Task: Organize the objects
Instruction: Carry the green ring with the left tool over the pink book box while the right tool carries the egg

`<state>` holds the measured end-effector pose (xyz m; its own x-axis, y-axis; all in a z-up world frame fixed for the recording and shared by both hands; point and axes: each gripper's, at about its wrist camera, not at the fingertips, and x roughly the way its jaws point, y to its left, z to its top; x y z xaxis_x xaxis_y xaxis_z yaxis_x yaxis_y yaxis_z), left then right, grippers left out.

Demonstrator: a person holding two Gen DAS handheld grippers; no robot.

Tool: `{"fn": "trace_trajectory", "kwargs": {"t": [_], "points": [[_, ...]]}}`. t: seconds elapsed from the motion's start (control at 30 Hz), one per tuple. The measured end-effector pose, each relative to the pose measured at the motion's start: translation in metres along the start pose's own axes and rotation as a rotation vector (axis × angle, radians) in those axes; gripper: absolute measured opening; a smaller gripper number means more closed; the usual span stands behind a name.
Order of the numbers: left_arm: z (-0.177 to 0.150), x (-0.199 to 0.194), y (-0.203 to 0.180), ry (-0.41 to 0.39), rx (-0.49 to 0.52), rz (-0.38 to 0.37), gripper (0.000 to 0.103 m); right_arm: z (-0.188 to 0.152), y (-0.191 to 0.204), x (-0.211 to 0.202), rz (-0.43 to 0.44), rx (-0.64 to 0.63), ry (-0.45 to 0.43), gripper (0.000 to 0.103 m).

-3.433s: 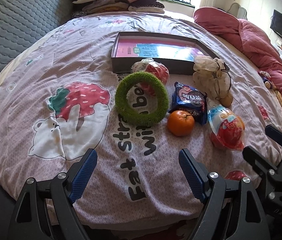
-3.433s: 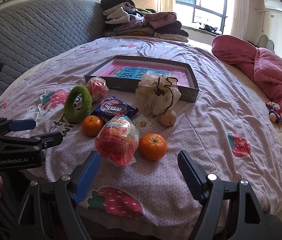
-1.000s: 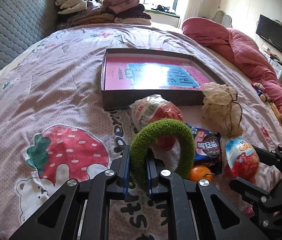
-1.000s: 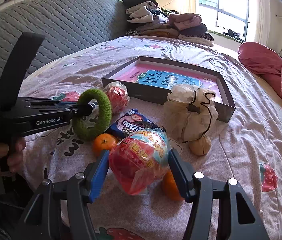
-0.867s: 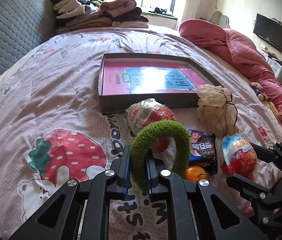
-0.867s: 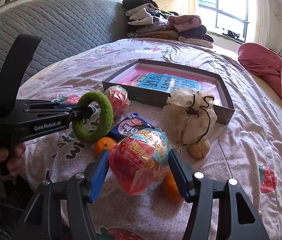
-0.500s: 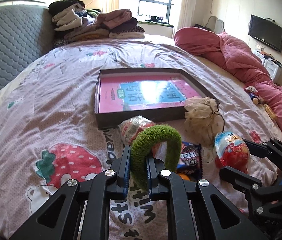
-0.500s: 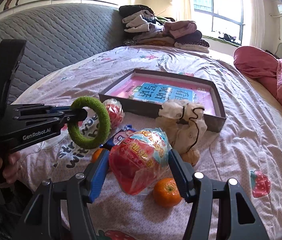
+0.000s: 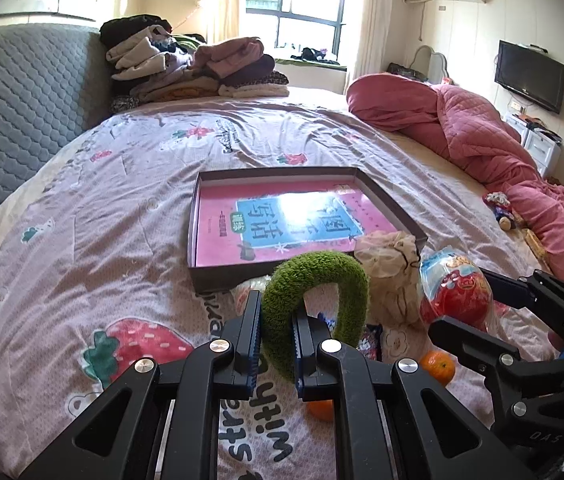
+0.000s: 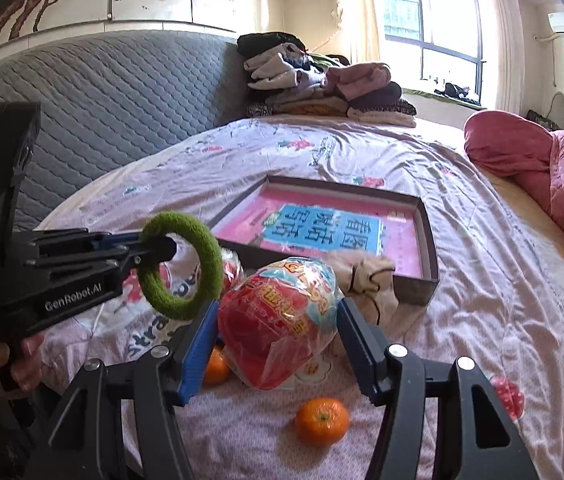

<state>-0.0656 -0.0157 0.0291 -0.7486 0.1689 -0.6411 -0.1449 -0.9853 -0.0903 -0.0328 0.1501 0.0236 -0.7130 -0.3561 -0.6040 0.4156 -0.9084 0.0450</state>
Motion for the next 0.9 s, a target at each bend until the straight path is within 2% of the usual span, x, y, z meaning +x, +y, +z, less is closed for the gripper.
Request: {"fn": "trace_trajectory", "kwargs": {"t": [0.53,0.9], "points": [[0.049,-0.002,-0.002,-0.072,-0.011,0.015,0.013,0.056,-0.018,-0.007,0.005,0.012,-0.113,0.060],[0.070,0.017,0.000,-0.081,-0.021,0.021,0.013,0.074,-0.038,0.008,-0.004,0.034,-0.127,0.060]]}}
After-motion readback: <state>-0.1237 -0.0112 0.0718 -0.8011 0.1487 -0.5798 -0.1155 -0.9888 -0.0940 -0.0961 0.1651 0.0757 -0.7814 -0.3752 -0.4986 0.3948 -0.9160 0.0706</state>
